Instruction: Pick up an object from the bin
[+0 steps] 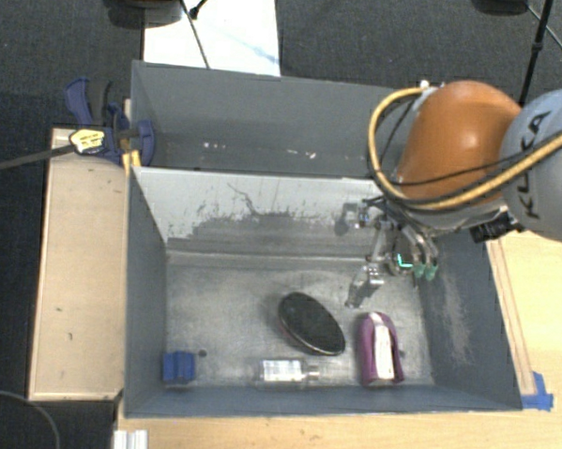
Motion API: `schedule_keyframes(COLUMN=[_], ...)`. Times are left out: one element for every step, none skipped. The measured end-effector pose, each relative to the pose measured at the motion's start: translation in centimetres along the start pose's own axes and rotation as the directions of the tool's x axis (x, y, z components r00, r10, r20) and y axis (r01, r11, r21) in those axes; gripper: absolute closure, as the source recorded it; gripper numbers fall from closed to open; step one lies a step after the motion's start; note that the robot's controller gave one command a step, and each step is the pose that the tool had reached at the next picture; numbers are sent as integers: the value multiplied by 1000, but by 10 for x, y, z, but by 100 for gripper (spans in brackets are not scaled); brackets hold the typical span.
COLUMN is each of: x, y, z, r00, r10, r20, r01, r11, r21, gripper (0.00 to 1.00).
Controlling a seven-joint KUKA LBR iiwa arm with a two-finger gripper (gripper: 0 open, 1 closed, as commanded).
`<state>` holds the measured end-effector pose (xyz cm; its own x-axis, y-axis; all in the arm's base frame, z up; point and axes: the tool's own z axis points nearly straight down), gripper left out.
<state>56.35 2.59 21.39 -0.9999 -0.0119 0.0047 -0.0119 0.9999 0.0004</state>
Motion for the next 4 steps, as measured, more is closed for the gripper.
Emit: schedule_keyframes(x=[47, 48, 48, 40], y=[61, 61, 61, 1], z=[132, 134, 134, 143], r00=[996, 997, 997, 999], r10=[-83, -82, -81, -44], r20=[10, 7, 7, 6], r01=[83, 82, 81, 44], r11=[997, 997, 997, 999], r21=[0, 0, 0, 1], gripper=[0, 100, 0, 0])
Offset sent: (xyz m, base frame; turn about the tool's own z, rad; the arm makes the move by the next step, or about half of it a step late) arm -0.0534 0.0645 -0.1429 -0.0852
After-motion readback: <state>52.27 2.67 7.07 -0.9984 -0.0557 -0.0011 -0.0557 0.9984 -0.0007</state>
